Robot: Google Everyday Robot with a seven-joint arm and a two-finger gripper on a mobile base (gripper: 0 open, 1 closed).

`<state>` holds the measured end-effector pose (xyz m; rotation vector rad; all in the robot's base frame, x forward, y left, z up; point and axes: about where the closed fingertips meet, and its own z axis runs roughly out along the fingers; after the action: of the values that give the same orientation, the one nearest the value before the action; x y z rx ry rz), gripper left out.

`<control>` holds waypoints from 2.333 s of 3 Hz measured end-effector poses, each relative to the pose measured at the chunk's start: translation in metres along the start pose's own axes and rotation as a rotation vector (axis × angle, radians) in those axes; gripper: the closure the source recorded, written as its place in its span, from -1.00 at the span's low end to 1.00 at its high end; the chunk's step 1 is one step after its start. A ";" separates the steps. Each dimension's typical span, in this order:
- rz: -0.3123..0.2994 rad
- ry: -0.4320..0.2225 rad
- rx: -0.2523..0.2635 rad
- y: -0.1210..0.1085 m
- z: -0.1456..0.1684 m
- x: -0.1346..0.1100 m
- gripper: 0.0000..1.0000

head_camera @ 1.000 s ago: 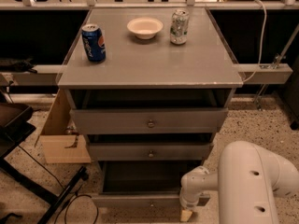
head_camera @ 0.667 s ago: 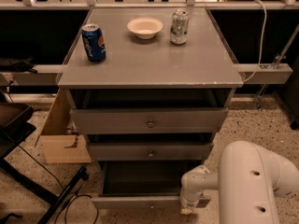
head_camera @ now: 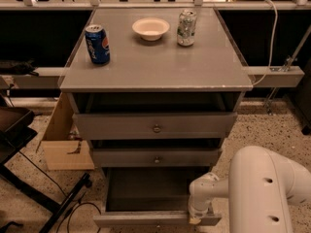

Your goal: Open bottom drawer

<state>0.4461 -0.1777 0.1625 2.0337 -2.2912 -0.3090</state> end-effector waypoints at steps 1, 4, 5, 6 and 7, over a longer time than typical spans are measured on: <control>0.069 0.000 -0.064 0.034 0.008 0.012 1.00; 0.140 -0.010 -0.113 0.065 0.015 0.021 1.00; 0.140 -0.010 -0.113 0.065 0.015 0.021 0.65; 0.140 -0.010 -0.113 0.065 0.015 0.021 0.19; 0.140 -0.010 -0.113 0.065 0.015 0.021 -0.28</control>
Offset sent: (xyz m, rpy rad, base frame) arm -0.3121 -0.0739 -0.0100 -0.0114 0.5570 -0.5782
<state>0.3776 -0.1899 0.1583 1.8134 -2.3479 -0.4297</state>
